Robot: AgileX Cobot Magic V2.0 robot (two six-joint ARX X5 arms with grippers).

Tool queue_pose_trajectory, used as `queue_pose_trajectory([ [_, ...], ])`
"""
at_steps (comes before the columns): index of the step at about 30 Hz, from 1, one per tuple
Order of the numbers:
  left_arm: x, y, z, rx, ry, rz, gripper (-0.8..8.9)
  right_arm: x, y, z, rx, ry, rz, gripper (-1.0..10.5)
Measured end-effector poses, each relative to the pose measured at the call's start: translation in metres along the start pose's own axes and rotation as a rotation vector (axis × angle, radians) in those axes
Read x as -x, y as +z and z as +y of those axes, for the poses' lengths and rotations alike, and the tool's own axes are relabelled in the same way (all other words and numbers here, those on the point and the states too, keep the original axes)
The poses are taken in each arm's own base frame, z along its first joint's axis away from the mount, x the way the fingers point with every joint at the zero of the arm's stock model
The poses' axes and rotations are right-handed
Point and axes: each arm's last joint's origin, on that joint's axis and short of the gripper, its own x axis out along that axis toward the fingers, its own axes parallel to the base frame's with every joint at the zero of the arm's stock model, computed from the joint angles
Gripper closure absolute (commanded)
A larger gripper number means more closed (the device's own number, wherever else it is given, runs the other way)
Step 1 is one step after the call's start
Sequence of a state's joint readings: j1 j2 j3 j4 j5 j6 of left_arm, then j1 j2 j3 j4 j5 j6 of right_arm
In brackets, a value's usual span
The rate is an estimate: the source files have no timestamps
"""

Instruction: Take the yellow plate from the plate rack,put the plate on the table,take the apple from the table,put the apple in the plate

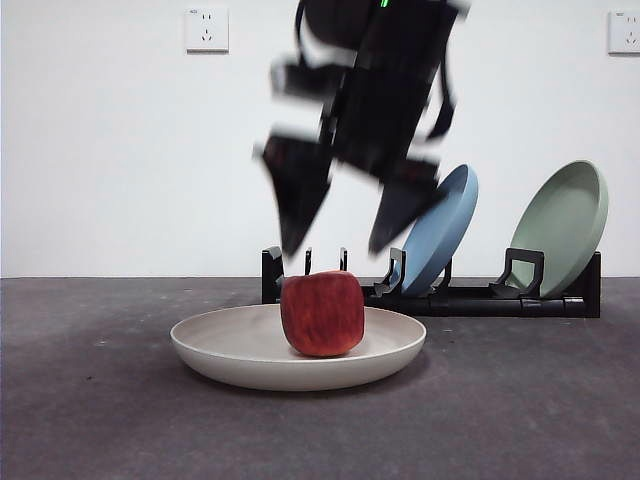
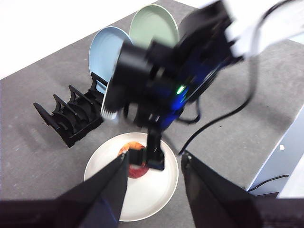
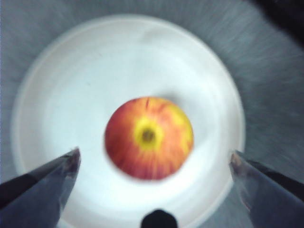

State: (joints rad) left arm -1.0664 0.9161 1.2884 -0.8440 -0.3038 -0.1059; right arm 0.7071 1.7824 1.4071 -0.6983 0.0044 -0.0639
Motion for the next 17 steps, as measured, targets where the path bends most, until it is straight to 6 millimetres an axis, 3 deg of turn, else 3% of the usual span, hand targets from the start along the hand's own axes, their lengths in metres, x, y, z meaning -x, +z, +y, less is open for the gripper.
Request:
queue_pose_trajectory([
  [6, 0.000, -0.002, 0.000, -0.007, 0.002, 0.023, 6.25, 0.081, -0.015, 0.001, -0.028, 0.002, -0.041, 3.8],
  [13, -0.002, -0.007, 0.000, -0.024, 0.008, 0.075, 6.25, 0.172, -0.062, 0.006, -0.057, 0.078, -0.059, 3.9],
  [17, -0.004, -0.008, 0.000, -0.030, 0.010, 0.096, 6.25, 0.210, -0.091, 0.007, -0.065, 0.080, -0.082, 5.4],
])
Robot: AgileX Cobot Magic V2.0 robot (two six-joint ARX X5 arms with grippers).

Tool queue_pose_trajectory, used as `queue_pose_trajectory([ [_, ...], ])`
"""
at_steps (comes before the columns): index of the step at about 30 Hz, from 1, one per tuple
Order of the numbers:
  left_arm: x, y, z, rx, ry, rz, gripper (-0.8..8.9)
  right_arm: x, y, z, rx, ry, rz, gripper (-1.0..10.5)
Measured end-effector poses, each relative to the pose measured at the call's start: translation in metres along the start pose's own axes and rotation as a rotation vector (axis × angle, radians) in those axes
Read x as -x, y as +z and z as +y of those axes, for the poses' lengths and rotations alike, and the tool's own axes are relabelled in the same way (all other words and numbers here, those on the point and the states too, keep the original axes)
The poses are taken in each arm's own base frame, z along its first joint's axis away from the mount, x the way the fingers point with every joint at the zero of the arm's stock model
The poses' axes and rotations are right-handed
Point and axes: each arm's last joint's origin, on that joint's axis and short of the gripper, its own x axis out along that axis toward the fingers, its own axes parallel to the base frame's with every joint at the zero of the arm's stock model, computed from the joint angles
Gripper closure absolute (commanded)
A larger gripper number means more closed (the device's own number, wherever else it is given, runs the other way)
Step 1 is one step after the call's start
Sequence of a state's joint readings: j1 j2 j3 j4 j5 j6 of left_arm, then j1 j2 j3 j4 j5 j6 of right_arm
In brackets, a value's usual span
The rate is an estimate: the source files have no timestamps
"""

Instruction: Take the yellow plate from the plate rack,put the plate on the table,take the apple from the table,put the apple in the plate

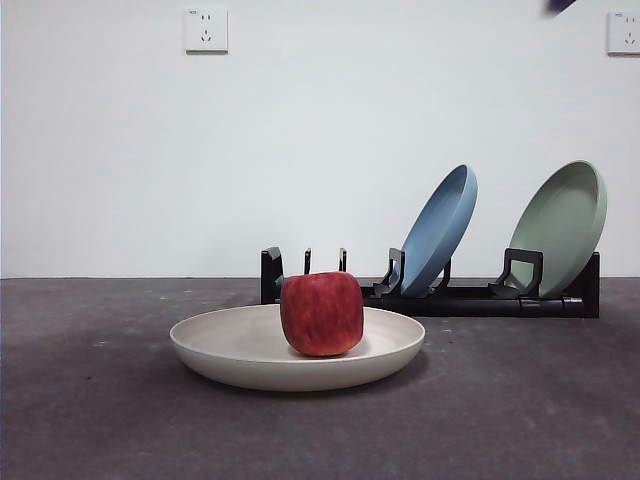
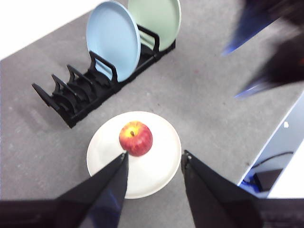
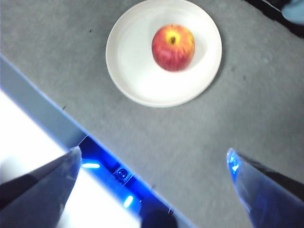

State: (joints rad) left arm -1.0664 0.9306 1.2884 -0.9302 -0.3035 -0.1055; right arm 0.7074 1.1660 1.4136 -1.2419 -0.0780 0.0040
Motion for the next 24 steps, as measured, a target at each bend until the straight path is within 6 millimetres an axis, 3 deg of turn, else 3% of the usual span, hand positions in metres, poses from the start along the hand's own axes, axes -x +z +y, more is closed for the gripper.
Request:
queue_pose_trajectory([
  [3, -0.001, -0.001, 0.000, -0.005, 0.002, 0.017, 6.30, 0.021, -0.017, 0.002, -0.012, 0.000, -0.010, 6.8],
  [5, -0.002, -0.002, -0.001, -0.011, 0.004, 0.034, 6.49, 0.031, -0.026, 0.002, -0.016, 0.000, -0.019, 8.2],
  [7, -0.003, -0.003, -0.001, -0.014, 0.005, 0.046, 7.91, 0.040, -0.034, 0.003, -0.017, 0.000, -0.035, 9.7],
  [8, -0.003, -0.004, -0.001, -0.016, 0.005, 0.050, 8.32, 0.044, -0.036, 0.003, -0.016, 0.001, -0.050, 9.6],
  [12, -0.003, -0.004, -0.001, -0.016, 0.005, 0.051, 8.22, 0.053, -0.044, 0.004, -0.017, 0.001, -0.084, 9.6],
  [24, -0.003, -0.004, -0.001, -0.016, -0.017, 0.055, 8.17, 0.053, -0.044, 0.004, -0.032, 0.001, -0.082, 9.5],
])
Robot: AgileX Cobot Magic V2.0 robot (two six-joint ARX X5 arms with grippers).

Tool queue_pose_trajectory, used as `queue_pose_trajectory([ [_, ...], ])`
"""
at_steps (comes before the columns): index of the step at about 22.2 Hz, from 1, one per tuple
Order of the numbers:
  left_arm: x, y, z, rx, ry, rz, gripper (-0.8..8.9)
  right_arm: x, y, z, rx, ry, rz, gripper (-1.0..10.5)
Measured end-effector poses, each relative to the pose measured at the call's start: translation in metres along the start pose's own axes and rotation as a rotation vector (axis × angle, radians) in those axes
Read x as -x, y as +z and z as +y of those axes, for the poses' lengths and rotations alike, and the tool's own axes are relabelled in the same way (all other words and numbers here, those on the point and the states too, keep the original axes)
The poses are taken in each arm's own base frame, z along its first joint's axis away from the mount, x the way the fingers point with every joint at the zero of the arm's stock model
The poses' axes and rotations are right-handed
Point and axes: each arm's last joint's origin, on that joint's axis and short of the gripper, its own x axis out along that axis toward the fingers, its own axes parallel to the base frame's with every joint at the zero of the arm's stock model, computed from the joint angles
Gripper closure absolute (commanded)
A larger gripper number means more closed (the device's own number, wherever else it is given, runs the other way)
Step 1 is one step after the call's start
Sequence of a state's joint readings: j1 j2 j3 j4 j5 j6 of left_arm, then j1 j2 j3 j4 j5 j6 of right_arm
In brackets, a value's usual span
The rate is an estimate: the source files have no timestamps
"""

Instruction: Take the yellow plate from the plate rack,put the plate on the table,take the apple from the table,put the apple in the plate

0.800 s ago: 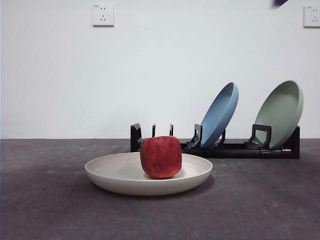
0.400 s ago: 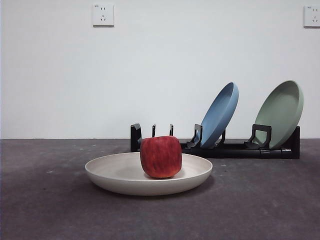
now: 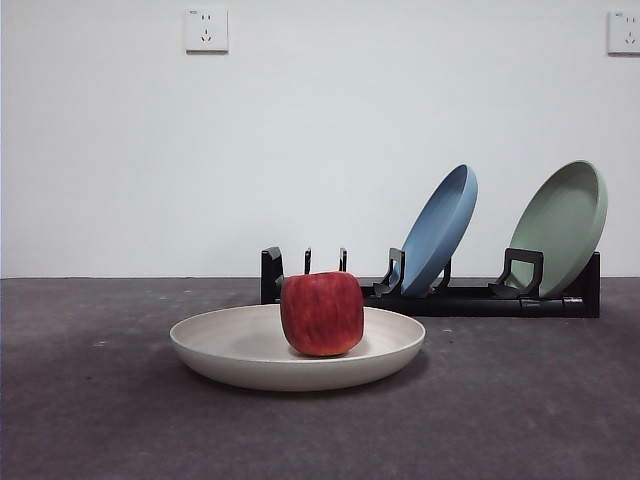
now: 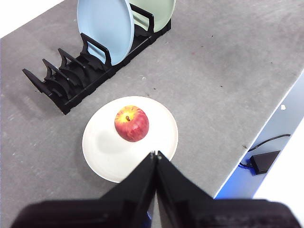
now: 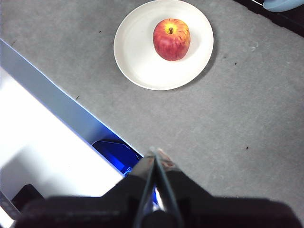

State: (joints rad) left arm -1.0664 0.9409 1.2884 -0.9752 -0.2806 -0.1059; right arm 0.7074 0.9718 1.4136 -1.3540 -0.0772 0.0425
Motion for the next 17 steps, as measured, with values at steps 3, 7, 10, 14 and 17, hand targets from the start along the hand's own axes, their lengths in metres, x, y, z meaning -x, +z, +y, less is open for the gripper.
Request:
queue_pose_trajectory([
  [3, 0.0000, 0.0000, 0.0000, 0.000, 0.000, 0.000, 8.17, 0.0001, -0.0001, 0.0000, 0.000, 0.000, 0.000, 9.5],
  [7, 0.0000, 0.0000, 0.0000, 0.000, 0.000, 0.000, 8.17, 0.0009, -0.0006, 0.0000, -0.002, 0.000, -0.003, 9.5],
  [10, 0.0000, 0.0000, 0.0001, -0.001, 0.003, 0.000, 8.18, 0.0012, -0.0008, 0.0000, -0.003, 0.000, -0.004, 9.5],
  [14, 0.0000, -0.0004, 0.0032, -0.038, 0.109, -0.001, 8.17, 0.0012, -0.0008, 0.0000, -0.003, 0.000, -0.004, 9.5],
  [17, 0.0003, -0.0010, 0.0049, -0.051, 0.165, 0.002, 8.17, 0.0015, -0.0011, 0.0001, -0.003, 0.000, -0.005, 9.5],
])
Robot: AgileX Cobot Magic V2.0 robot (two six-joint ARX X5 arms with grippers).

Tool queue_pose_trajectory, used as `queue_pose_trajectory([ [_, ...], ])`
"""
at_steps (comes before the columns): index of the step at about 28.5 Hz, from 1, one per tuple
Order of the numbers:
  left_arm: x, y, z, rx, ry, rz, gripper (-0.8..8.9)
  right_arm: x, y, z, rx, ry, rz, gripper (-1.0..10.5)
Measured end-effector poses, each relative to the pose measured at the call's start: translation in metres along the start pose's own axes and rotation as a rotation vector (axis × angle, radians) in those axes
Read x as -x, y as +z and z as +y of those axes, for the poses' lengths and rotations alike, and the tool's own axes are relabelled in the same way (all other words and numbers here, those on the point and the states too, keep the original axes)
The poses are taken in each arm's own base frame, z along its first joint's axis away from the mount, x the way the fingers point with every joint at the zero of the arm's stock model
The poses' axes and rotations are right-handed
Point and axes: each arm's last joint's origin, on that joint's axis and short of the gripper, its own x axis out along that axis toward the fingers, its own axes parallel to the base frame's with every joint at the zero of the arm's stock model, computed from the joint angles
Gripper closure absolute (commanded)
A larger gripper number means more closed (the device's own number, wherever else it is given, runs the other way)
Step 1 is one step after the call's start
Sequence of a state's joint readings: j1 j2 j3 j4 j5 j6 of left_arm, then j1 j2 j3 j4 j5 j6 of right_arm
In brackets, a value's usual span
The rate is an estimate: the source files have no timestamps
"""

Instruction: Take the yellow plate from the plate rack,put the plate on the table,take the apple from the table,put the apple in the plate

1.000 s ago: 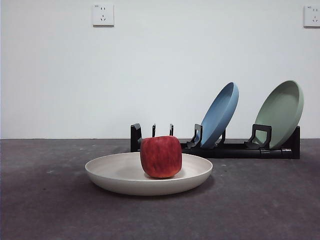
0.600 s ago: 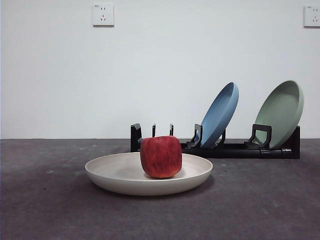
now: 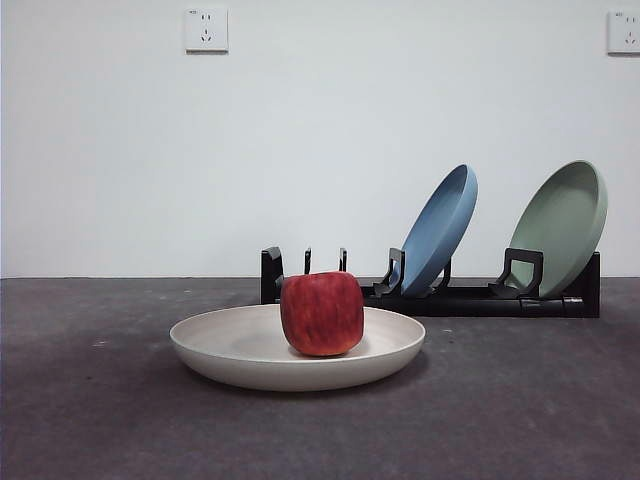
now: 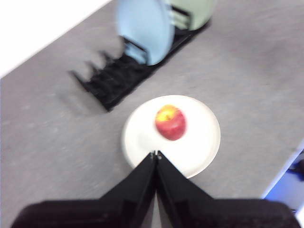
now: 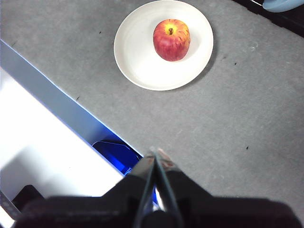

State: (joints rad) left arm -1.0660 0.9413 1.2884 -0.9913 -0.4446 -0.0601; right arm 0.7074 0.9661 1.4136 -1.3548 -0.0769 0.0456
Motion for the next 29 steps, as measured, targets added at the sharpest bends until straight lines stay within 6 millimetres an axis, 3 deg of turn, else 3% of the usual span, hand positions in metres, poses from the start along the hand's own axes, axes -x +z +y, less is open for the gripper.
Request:
queue_pose_trajectory([
  [4, 0.000, 0.000, 0.000, -0.009, 0.002, 0.001, 8.17, 0.001, -0.001, 0.000, 0.000, 0.000, -0.003, 9.5],
  [7, -0.002, 0.006, 0.009, 0.025, 0.098, -0.051, 8.17, 0.001, -0.001, 0.000, 0.000, 0.000, -0.003, 9.5],
  [11, 0.004, 0.013, 0.040, 0.164, 0.215, -0.178, 8.17, 0.001, -0.001, 0.000, 0.000, 0.000, -0.003, 9.5],
  [15, 0.020, 0.003, 0.069, 0.245, 0.241, -0.347, 8.17, 0.001, -0.001, 0.000, 0.000, 0.000, -0.003, 9.5],
  [19, 0.029, -0.025, 0.086, 0.265, 0.342, -0.496, 8.17, 0.001, -0.001, 0.000, 0.000, 0.000, -0.003, 9.5],
  [22, 0.031, -0.058, 0.089, 0.288, 0.495, -0.538, 8.17, 0.001, -0.001, 0.000, 0.000, 0.000, -0.003, 9.5],
  [29, 0.002, -0.144, 0.075, 0.334, 0.683, -0.499, 8.17, 0.001, -0.001, 0.000, 0.000, 0.000, -0.003, 9.4],
])
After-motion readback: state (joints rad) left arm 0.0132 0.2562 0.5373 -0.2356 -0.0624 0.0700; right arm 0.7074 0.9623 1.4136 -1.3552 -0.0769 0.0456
